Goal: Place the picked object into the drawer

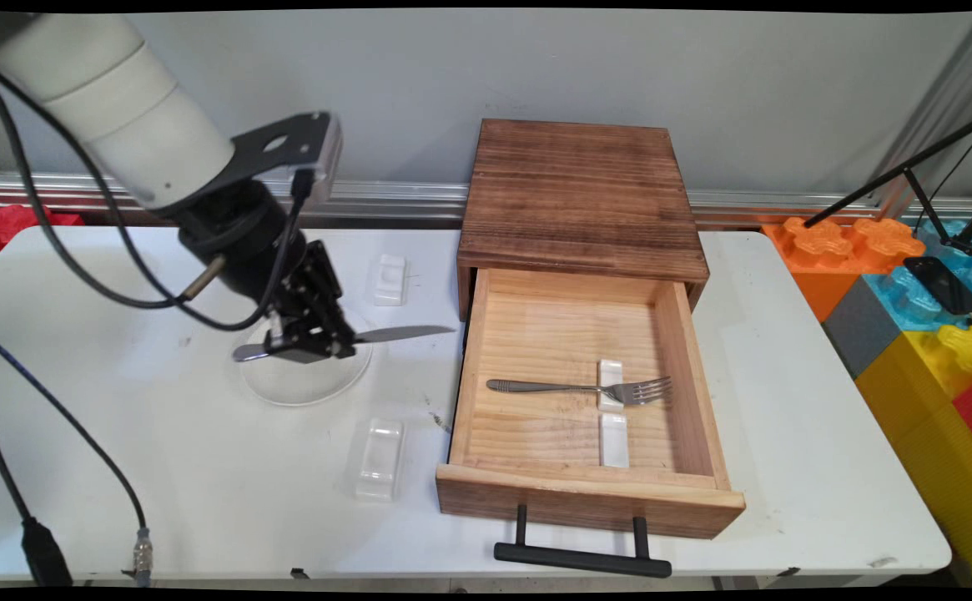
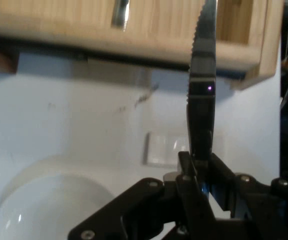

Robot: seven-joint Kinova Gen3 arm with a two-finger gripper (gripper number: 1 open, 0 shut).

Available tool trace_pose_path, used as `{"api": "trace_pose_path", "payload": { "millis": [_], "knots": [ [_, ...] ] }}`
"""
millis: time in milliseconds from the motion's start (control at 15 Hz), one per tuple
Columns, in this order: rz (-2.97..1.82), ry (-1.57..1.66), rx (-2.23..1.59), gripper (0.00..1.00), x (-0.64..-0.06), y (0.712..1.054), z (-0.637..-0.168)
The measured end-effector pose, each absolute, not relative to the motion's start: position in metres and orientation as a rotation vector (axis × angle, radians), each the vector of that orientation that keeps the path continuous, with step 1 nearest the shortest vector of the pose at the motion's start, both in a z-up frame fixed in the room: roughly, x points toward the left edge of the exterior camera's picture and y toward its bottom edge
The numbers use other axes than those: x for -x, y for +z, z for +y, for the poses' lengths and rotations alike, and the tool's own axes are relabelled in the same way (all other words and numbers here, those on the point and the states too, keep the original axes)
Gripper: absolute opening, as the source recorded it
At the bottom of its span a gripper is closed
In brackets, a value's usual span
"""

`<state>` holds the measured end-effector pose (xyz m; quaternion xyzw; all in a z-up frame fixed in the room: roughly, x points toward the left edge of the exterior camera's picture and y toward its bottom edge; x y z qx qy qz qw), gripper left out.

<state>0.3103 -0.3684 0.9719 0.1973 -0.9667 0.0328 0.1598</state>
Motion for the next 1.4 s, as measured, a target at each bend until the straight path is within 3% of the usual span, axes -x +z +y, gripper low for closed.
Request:
{"api": "trace_pose_path", "payload": {
  "millis": [733,1400],
  "knots": [
    [-2.678,0.117,-0.485,0.0,-0.233,0.984,-0.389],
    [-2.641,0.141,-0.421,0.0,-0.152,0.942,-0.411]
  ]
}}
